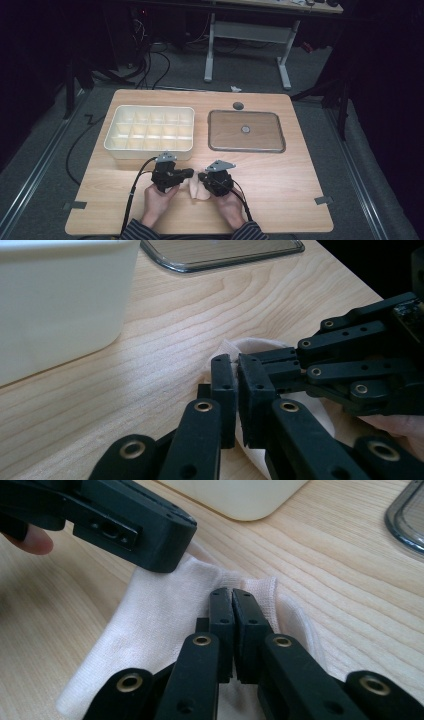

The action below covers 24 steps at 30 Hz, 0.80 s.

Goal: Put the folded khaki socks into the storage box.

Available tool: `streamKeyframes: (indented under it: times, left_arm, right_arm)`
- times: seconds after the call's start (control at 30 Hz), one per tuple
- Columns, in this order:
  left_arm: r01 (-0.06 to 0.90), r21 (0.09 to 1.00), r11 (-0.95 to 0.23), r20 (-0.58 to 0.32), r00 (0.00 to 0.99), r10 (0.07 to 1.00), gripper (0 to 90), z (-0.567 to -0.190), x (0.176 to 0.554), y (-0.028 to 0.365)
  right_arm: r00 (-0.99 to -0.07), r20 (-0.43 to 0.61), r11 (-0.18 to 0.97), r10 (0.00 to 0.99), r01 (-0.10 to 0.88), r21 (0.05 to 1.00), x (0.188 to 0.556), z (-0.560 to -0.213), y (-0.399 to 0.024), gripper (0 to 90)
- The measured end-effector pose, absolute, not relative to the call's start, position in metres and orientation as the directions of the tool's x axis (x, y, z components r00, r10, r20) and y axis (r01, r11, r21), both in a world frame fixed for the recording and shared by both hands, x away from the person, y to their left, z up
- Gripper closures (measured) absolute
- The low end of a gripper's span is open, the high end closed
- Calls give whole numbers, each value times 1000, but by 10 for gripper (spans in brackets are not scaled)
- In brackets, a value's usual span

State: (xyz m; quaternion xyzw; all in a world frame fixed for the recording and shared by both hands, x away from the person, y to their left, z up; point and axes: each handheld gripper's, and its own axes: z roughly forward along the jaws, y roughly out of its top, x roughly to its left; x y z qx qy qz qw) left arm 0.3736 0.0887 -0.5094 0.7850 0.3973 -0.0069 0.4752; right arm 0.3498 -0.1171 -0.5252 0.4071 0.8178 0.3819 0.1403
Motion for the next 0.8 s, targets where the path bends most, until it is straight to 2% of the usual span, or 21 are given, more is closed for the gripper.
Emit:
streamKeyframes:
  times: [0.53, 0.8]
  left_arm:
    - [621, 748, -234, -374, 686, 624, 874, -503, 370, 100]
    - [635, 736, -234, -356, 657, 664, 874, -504, 368, 104]
  right_arm:
    - [-685, 81, 419, 724, 530, 737, 349, -526, -96, 874]
    - [-667, 68, 387, 742, 509, 768, 341, -517, -103, 744]
